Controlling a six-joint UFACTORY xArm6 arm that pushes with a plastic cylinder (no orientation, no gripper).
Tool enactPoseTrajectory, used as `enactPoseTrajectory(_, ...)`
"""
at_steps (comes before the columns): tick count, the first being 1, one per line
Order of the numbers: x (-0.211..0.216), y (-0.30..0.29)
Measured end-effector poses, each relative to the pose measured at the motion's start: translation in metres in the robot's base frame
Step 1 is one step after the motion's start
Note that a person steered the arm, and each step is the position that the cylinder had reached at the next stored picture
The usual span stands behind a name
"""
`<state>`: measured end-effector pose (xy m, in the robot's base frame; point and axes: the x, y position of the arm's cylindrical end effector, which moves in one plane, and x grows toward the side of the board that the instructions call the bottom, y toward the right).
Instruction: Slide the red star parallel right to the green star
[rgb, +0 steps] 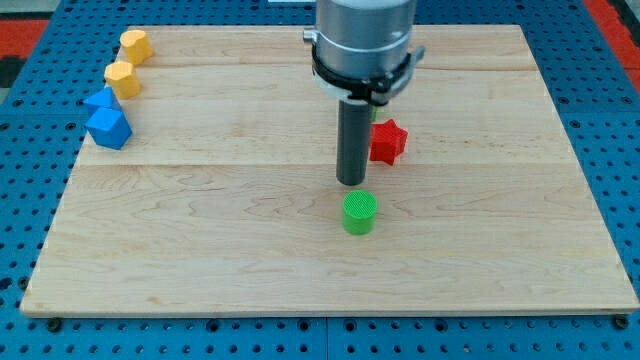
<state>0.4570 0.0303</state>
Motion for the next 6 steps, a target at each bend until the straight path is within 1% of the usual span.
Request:
enactPoseTrajectory(2, -0.039, 0.057)
enactPoseTrajectory(3, -0.043, 0.088)
enactPoseTrajectory(4, -0.047, 0.092)
enactPoseTrajectory(5, -0.088, 0.058)
enactPoseTrajectory(6, -0.136, 0.054)
